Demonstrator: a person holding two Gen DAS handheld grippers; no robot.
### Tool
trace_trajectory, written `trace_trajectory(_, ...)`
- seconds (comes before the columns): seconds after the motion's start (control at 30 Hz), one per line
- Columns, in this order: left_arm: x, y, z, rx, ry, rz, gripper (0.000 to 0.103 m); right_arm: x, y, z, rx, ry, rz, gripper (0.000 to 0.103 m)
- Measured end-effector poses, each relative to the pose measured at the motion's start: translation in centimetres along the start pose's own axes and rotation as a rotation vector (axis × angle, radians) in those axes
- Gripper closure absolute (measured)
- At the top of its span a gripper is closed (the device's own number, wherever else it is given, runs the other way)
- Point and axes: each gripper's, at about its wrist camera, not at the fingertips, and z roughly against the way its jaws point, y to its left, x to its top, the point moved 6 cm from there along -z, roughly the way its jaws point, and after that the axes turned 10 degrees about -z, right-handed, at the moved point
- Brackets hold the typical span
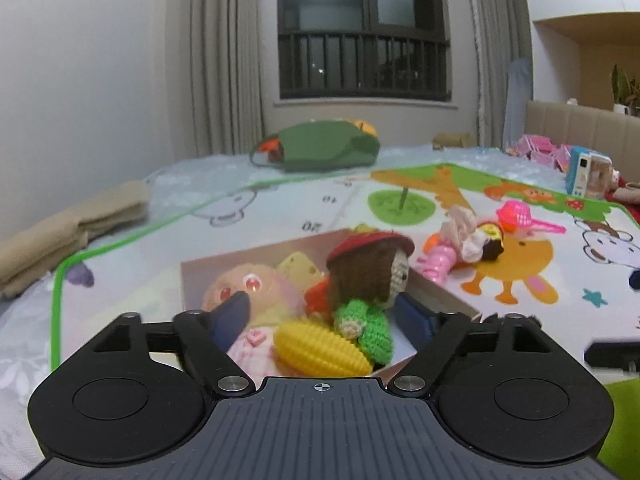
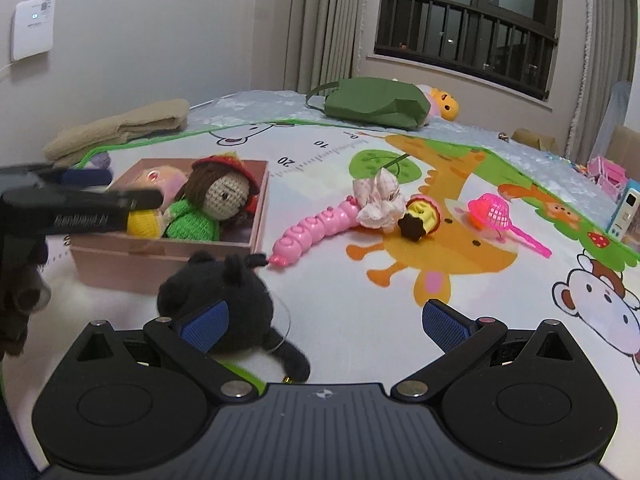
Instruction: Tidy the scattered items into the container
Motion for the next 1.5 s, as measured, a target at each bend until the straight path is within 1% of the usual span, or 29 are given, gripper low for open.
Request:
trace_trajectory(0.03, -0.3, 0.0, 0.2, -0.006, 0.004, 0.006, 0.012, 0.2, -0.1, -0.4, -0.004, 0.001, -0.001, 0.0)
trace_trajectory(0.1, -1.1, 0.1, 0.6, -0.006, 0.025, 0.04, 0.009, 0.7, -0.4, -1.4, -0.015, 0.007, -0.002, 0.0)
trace_trajectory(0.23, -3.1, 0.0, 2.2, -0.043, 0.094, 0.156, 0.006, 2.5, -1.2, -3.9, -0.033, 0.002, -0.012, 0.0)
trace_trajectory(0.27, -3.2, -0.3, 2.6, -0.026, 0.091, 0.14, 0.004, 3.2, -1.5, -4.9, -0.038, 0.006, -0.02, 0.002)
trace_trajectory(0.3, -3.3, -0.9, 3.0, -0.02, 0.106, 0.116, 0.003, 3.8, -1.8, -5.9, -0.041, 0.017, -0.032, 0.012)
trace_trajectory(0.33, -3.5, -1.3, 3.1, -0.04, 0.132, 0.119, 0.003, 4.5, -2.1, -7.0, -0.038, 0.038, -0.047, 0.018)
trace_trajectory(0.37, -3.6, -1.5, 3.3, -0.06, 0.143, 0.147, 0.003, 5.1, -2.4, -8.3, -0.032, 0.068, -0.069, 0.028)
trace_trajectory(0.4, -3.7, -1.6, 3.5, -0.065, 0.146, 0.168, 0.003, 5.7, -2.9, -9.7, -0.023, 0.098, -0.1, 0.034)
trace_trajectory(0.43, -3.9, -1.9, 3.5, -0.074, 0.154, 0.17, 0.002, 6.3, -3.3, -10.9, -0.013, 0.122, -0.136, 0.036)
trace_trajectory(0.53, -4.3, -3.5, 3.2, -0.171, 0.182, 0.143, 0.002, 7.6, -4.6, -14.5, 0.032, 0.199, -0.262, 0.038)
trace_trajectory(0.6, -4.8, -4.1, 2.6, -0.197, 0.206, 0.154, 0.002, 7.7, -4.6, -16.5, 0.07, 0.244, -0.323, 0.038)
trace_trajectory(0.67, -5.1, -4.2, 2.0, -0.194, 0.226, 0.167, 0.002, 7.7, -3.9, -18.5, 0.099, 0.278, -0.356, 0.038)
trace_trajectory(0.7, -5.2, -4.2, 1.7, -0.187, 0.237, 0.168, 0.002, 7.7, -3.4, -19.4, 0.099, 0.286, -0.36, 0.038)
trace_trajectory(0.83, -5.7, -4.6, 0.9, -0.187, 0.273, 0.168, 0.002, 7.4, -1.4, -22.6, 0.076, 0.319, -0.31, 0.038)
trace_trajectory(0.87, -5.8, -4.7, 0.9, -0.189, 0.28, 0.17, 0.002, 7.4, -1.1, -22.7, 0.075, 0.319, -0.295, 0.043)
trace_trajectory(0.9, -5.8, -4.7, 1.0, -0.19, 0.284, 0.169, 0.002, 7.4, -0.8, -22.5, 0.077, 0.321, -0.277, 0.057)
trace_trajectory(0.93, -5.8, -4.8, 1.1, -0.189, 0.287, 0.168, 0.002, 7.3, -0.6, -22.1, 0.087, 0.328, -0.261, 0.065)
trace_trajectory(0.97, -5.8, -4.9, 1.2, -0.187, 0.288, 0.166, 0.002, 7.1, -0.6, -21.5, 0.094, 0.339, -0.252, 0.072)
trace_trajectory(1.0, -5.8, -5.1, 1.3, -0.187, 0.288, 0.164, 0.002, 6.8, -0.7, -20.9, 0.09, 0.351, -0.242, 0.074)
trace_trajectory(1.13, -5.5, -5.8, 2.1, -0.194, 0.274, 0.156, 0.002, 4.4, -2.1, -18.1, 0.066, 0.385, -0.204, 0.074)
trace_trajectory(1.37, -4.8, -7.2, 3.7, -0.206, 0.246, 0.125, 0.002, 0.7, -5.6, -11.9, 0.065, 0.396, -0.254, 0.074)
trace_trajectory(1.5, -4.7, -8.2, 4.1, -0.21, 0.238, 0.109, 0.002, -1.2, -6.4, -9.0, 0.087, 0.411, -0.295, 0.074)
